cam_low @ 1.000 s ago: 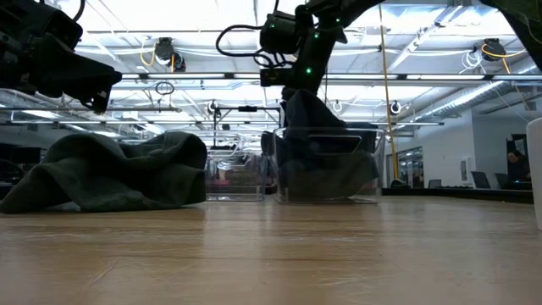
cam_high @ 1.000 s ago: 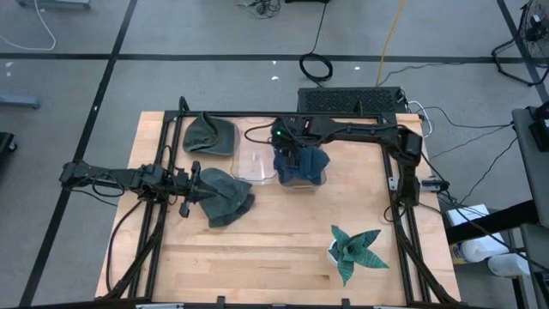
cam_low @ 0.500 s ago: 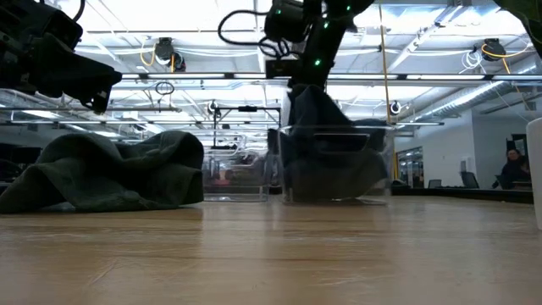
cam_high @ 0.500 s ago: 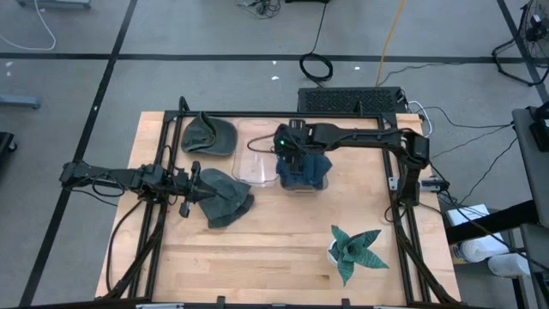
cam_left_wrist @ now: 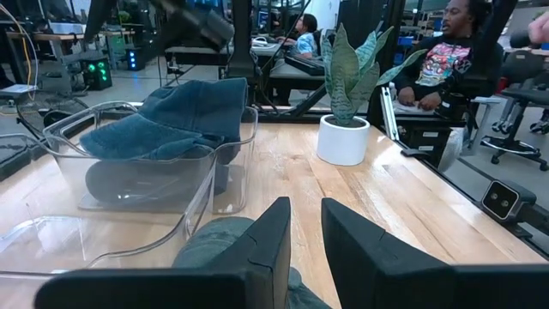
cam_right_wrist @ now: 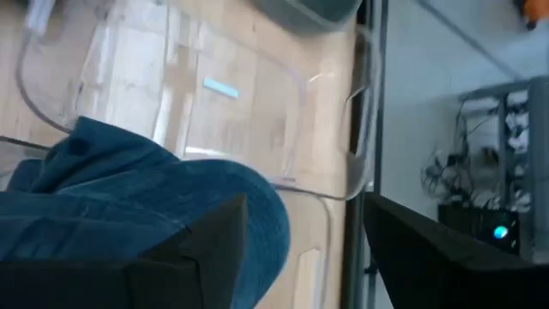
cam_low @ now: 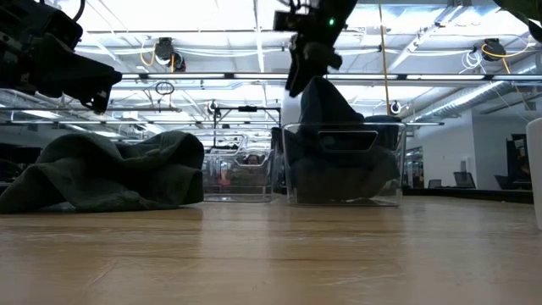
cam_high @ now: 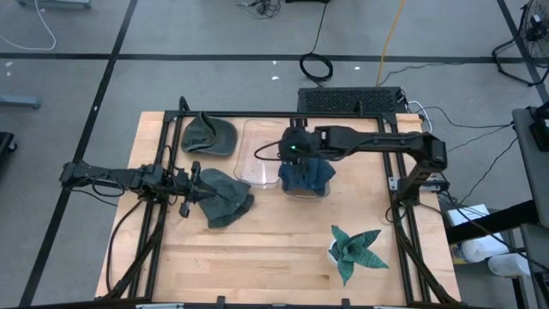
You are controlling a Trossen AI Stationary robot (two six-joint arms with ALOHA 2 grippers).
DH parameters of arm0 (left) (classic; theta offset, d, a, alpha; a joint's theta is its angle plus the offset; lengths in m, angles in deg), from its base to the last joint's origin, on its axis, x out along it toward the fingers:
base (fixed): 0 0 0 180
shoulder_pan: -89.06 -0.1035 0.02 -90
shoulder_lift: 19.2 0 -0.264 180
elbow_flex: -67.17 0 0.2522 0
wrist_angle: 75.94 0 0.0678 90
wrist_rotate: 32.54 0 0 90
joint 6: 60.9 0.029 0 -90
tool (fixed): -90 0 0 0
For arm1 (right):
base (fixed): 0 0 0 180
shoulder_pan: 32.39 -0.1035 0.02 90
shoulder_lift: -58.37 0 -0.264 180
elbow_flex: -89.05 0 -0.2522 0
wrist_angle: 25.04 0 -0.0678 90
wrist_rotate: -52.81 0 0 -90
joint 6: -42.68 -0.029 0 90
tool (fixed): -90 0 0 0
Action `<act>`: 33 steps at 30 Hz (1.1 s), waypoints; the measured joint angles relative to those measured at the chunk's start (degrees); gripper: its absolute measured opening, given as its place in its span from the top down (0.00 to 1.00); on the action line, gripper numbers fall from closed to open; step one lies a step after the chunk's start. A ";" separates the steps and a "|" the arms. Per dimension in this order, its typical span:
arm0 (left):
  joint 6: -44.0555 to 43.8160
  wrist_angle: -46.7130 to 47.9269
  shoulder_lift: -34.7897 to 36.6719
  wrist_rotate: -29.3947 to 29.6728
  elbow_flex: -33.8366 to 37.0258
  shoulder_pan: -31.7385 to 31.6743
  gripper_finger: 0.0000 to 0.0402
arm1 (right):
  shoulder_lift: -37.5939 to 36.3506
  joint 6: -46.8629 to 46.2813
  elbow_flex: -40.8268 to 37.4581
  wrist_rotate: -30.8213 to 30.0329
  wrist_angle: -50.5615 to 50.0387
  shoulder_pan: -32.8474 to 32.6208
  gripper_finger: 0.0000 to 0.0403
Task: Pick & Place hat
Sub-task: Put the top black cap into the left transparent bin
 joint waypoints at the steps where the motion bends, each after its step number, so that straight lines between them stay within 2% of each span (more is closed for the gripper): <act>1: 0.00 0.01 -0.01 0.00 0.00 0.01 0.81 | -0.51 0.69 0.03 -0.01 0.13 -0.22 0.45; 5: 0.00 0.00 0.00 0.00 0.00 0.02 0.81 | -2.88 -0.07 0.03 0.01 1.34 -0.98 0.45; 16: 0.00 0.00 -0.01 0.00 0.01 0.00 0.81 | -9.10 -11.14 0.14 0.89 5.59 -3.32 0.45; 26: 0.00 0.00 -0.01 0.00 0.00 0.02 0.81 | -9.88 -23.00 0.14 19.83 9.21 -4.01 0.45; 30: 0.00 0.00 -0.01 0.00 0.01 0.00 0.81 | -9.90 -23.51 0.14 23.79 10.71 -5.33 0.45; 33: 0.00 0.00 -0.01 0.00 0.00 0.01 0.81 | -9.90 -23.51 0.14 24.11 12.47 -6.57 0.45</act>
